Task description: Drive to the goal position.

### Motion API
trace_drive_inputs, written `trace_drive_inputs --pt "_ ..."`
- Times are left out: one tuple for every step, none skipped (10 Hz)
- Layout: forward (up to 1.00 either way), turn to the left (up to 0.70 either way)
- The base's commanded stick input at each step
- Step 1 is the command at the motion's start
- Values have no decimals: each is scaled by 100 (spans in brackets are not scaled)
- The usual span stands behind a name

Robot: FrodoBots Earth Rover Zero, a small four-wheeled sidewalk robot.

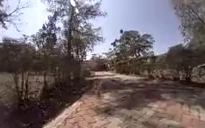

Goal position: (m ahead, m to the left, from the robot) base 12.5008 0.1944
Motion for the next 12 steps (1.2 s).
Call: trace_drive_inputs --pt "100 0" --pt "100 0" --pt "100 0" --pt "100 0" --pt "100 0" --pt "100 0" --pt "100 0" --pt "100 0" --pt "100 0" --pt "100 0" --pt "100 0" --pt "100 0"
